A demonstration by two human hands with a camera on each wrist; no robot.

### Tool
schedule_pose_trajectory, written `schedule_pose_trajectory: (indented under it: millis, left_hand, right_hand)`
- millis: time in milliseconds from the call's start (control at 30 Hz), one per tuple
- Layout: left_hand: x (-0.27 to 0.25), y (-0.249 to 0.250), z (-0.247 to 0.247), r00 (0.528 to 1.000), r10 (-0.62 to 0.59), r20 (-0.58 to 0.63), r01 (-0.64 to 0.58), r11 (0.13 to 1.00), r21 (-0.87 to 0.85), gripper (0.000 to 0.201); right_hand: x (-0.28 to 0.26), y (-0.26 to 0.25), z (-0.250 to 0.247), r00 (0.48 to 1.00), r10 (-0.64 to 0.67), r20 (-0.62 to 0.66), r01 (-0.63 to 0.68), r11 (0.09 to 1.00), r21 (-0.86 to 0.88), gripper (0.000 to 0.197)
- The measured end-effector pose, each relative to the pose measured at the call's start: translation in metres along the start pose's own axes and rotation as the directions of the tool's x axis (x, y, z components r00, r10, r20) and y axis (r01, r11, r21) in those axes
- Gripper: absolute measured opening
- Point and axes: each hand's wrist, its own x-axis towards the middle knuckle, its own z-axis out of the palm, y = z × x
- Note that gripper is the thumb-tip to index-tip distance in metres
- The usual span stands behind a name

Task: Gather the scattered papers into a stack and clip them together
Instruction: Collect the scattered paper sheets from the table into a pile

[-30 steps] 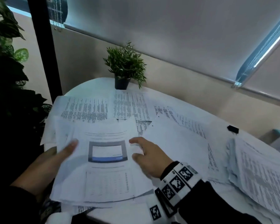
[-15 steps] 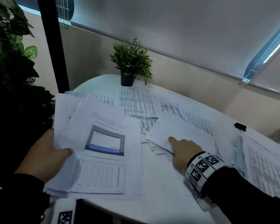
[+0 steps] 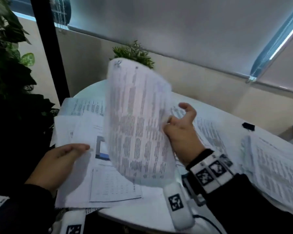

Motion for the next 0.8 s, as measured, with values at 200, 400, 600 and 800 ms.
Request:
schedule_pose_trajectory:
  millis: [200, 400, 600, 800]
  left_hand:
    - [0.008, -0.005, -0.013, 0.965, -0.142, 0.219, 0.212, 0.916, -0.34, 0.074]
    - [-0.015, 0.018, -0.001, 0.986, 0.14, 0.095, -0.123, 0.978, -0.17, 0.06]
    - [-0.024, 0.038, 0.004, 0.868, 0.496, -0.035, -0.492, 0.846, -0.208, 0.031]
    - [-0.026, 0.051, 0.0, 0.705, 0.706, -0.066, -0.708, 0.7, -0.094, 0.101]
  right_hand:
    - [0.001, 0.045, 0.022, 0.937, 0.324, 0.131, -0.236, 0.864, -0.444, 0.034]
    - [0.017, 0.046, 0.017, 0.89, 0.385, 0.243, -0.227, 0.838, -0.496, 0.021]
    - [0.025, 0.061, 0.01, 0.851, 0.435, 0.294, -0.428, 0.899, -0.089, 0.114]
    - [0.021, 0.046, 0.017, 0.953, 0.027, 0.301, -0.116, 0.952, 0.284, 0.076]
